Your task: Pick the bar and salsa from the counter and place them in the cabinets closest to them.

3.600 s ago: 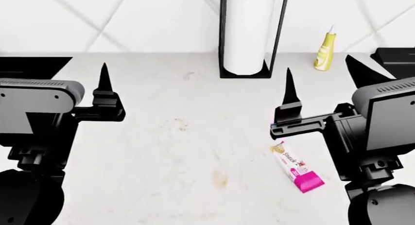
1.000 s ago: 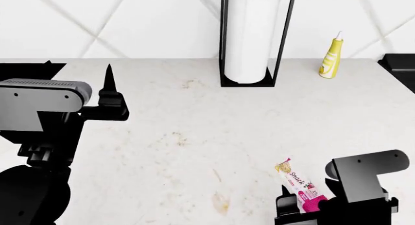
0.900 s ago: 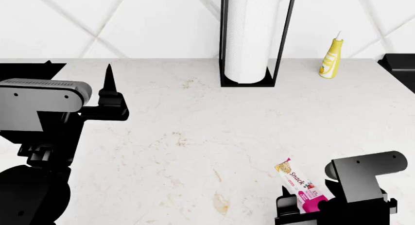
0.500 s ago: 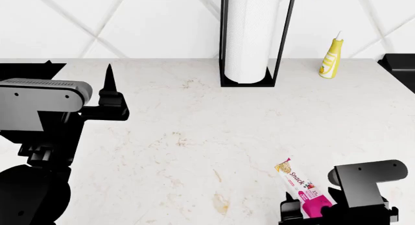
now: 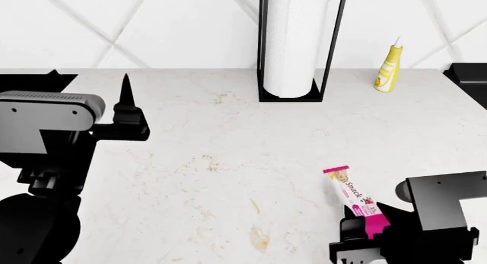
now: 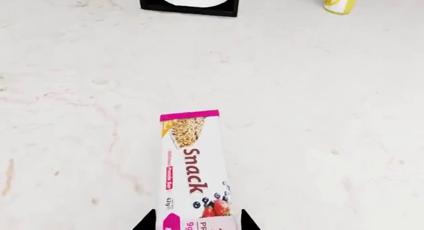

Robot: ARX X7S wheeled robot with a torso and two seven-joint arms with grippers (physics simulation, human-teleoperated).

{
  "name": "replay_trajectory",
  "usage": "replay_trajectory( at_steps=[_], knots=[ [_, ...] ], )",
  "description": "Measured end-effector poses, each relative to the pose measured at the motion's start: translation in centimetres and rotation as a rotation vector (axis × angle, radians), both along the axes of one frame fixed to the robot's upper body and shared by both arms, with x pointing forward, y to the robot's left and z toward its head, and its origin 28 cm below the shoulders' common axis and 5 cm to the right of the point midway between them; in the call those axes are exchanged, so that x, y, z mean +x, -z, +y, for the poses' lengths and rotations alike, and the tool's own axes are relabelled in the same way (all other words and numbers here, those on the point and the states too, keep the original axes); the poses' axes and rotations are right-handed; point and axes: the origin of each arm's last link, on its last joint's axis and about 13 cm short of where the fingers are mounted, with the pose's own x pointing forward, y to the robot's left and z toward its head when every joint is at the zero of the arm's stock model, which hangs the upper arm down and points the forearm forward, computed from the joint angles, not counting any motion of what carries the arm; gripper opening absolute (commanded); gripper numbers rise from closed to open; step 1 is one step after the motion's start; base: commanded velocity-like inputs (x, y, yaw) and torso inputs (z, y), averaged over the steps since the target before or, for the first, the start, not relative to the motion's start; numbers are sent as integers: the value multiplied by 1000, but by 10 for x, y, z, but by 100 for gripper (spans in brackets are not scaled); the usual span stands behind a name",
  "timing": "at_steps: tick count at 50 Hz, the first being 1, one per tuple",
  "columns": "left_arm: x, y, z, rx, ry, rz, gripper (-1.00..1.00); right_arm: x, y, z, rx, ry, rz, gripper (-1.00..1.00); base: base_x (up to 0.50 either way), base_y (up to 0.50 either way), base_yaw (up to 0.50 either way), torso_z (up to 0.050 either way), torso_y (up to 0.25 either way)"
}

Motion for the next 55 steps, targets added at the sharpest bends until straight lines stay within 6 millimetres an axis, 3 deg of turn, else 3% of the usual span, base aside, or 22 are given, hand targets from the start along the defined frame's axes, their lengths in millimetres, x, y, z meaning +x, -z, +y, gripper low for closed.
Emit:
replay_trajectory(
  at_steps=[10, 32, 55],
  knots=[
    [1, -3, 0, -2, 1, -8, 100, -1, -36, 7, -40, -10, -146, -100, 0, 0, 0, 0, 0],
    [4, -7, -1, -10, 4, -26, 100, -14, -140, 31, -205, -71, -512, -100, 0, 0, 0, 0, 0],
    [0, -15, -1, -12, 2, -50, 100, -13, -243, 41, -319, -147, -830, -100, 0, 0, 0, 0, 0]
  ],
)
